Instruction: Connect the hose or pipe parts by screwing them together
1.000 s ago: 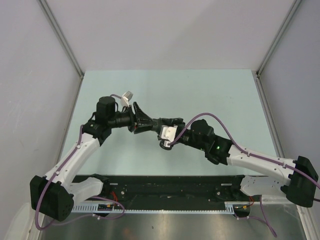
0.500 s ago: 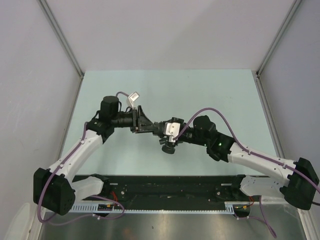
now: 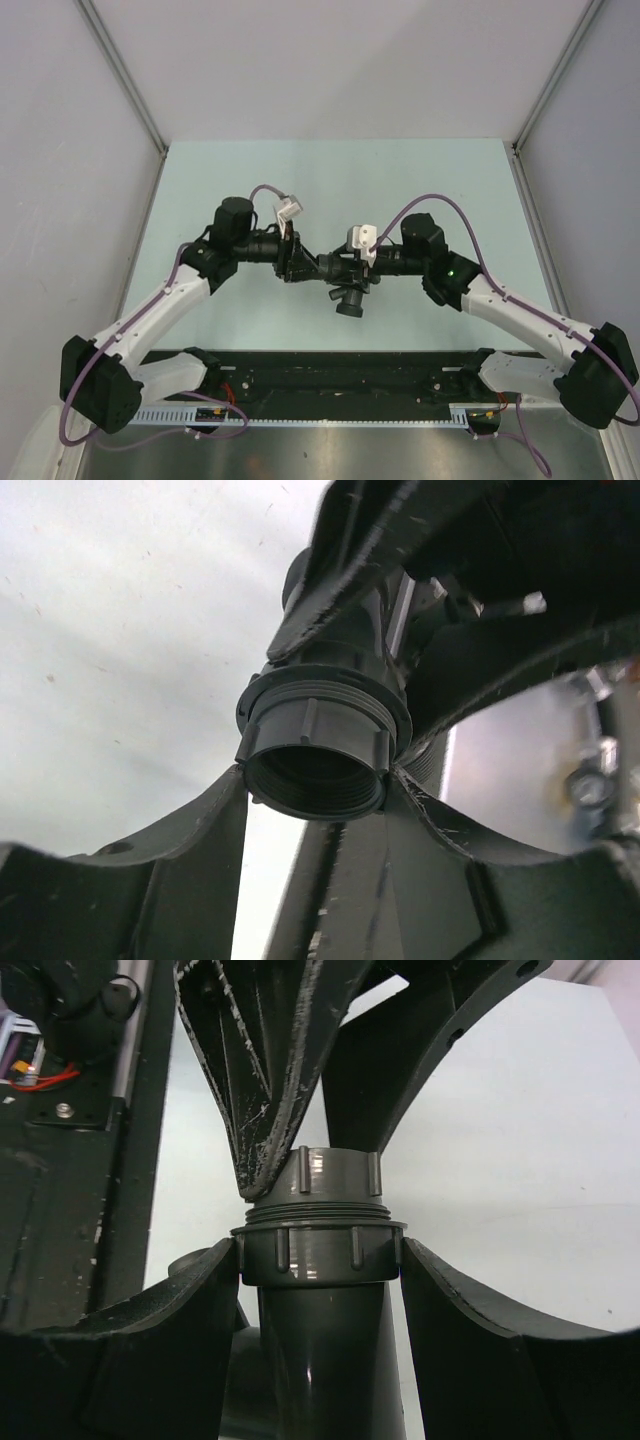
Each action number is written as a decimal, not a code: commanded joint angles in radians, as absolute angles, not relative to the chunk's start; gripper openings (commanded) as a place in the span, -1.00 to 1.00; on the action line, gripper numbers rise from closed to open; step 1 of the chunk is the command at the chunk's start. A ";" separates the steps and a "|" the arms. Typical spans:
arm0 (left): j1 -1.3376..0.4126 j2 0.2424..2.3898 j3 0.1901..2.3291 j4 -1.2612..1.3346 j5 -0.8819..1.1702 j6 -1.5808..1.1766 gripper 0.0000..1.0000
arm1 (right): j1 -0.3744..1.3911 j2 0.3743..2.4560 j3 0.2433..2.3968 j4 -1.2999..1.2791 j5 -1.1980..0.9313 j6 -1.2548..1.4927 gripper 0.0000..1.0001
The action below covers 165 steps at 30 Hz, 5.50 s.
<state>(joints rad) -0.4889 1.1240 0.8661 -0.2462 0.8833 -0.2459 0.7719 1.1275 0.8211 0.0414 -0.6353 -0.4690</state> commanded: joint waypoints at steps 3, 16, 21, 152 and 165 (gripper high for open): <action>-0.571 1.040 0.873 -0.187 0.930 0.289 -0.69 | 0.769 1.147 0.899 0.072 -0.880 -0.391 -1.00; -0.669 0.933 0.749 -0.137 0.674 1.126 -0.89 | 0.753 1.198 0.907 0.061 -0.988 -0.322 -1.00; -0.672 0.897 0.753 -0.121 0.629 1.118 0.63 | 0.752 1.206 0.908 0.049 -0.953 -0.333 -1.00; -0.710 0.828 0.778 -0.264 0.709 1.077 -0.99 | 0.756 1.238 0.927 -0.028 -0.973 -0.367 -1.00; -0.710 0.712 0.787 -0.261 0.647 0.974 1.00 | 0.769 1.220 0.927 -0.061 -0.885 -0.422 -1.00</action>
<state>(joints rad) -0.7124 0.7494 0.7498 -0.3233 0.6773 0.9840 0.7643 1.2415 0.8886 -0.0494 -0.8726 -0.4267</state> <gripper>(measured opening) 0.996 0.642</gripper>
